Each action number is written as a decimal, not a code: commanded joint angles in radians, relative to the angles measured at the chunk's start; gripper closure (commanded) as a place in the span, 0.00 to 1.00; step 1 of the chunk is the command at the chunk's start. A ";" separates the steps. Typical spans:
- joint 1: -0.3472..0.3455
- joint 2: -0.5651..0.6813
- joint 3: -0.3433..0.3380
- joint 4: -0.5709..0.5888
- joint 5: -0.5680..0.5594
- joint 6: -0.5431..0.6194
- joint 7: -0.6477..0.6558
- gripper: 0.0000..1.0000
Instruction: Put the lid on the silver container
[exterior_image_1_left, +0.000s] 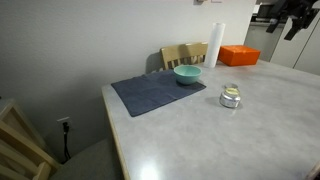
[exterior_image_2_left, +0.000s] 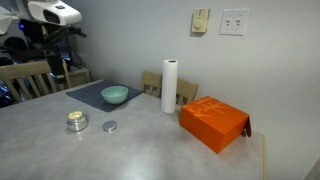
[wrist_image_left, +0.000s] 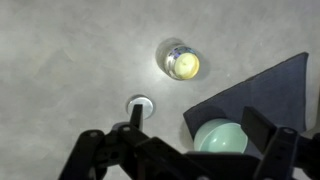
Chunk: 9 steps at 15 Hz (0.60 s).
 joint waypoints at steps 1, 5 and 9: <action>-0.052 0.168 0.030 0.066 -0.086 0.002 0.084 0.00; -0.047 0.357 0.030 0.162 -0.069 -0.056 0.037 0.00; -0.049 0.393 0.043 0.168 -0.073 -0.067 0.032 0.00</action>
